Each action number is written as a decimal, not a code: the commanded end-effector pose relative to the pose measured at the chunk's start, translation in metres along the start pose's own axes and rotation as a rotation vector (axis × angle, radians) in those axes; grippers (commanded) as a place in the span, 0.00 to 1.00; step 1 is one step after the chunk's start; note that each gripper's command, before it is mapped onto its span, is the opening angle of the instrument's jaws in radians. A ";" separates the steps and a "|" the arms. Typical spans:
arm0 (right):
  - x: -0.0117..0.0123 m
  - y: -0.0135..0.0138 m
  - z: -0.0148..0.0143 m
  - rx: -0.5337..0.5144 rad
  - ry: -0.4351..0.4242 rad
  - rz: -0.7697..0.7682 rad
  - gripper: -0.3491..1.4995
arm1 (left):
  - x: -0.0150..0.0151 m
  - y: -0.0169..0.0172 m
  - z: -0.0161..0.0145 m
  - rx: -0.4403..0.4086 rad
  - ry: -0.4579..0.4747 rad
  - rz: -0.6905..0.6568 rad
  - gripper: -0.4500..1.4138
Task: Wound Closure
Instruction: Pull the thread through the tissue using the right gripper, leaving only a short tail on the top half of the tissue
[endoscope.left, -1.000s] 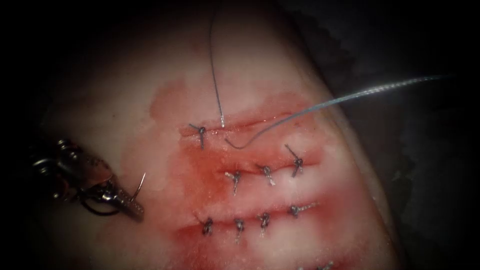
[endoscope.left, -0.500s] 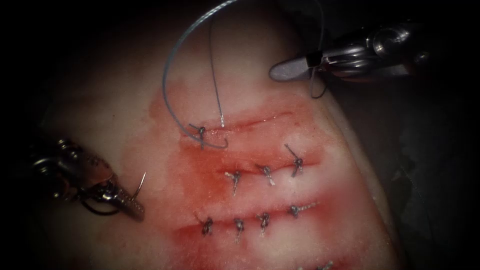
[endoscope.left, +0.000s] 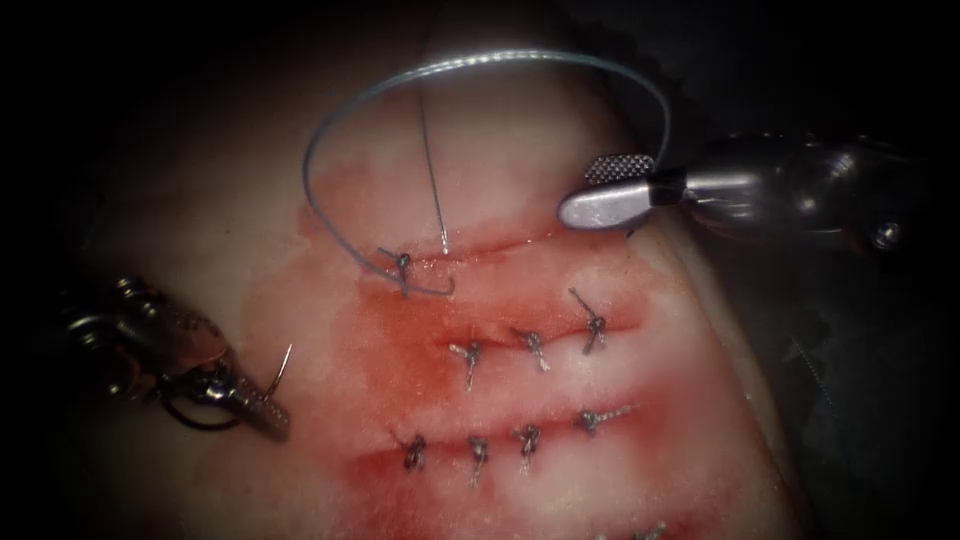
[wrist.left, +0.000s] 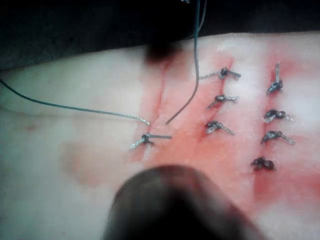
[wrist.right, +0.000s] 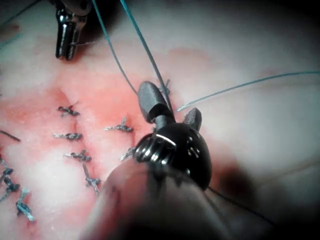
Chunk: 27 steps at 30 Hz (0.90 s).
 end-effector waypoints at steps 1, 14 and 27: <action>0.0015 -0.0004 0.0003 0.007 -0.003 -0.156 0.98 | -0.0008 0.0004 0.0003 -0.001 -0.003 0.003 0.28; 0.0043 0.0001 -0.0067 0.274 0.368 -0.748 0.85 | -0.0008 0.0004 0.0004 -0.001 -0.003 0.003 0.28; 0.0031 -0.0025 -0.0124 0.330 0.698 -0.849 0.94 | -0.0007 0.0005 0.0003 -0.005 0.002 0.004 0.28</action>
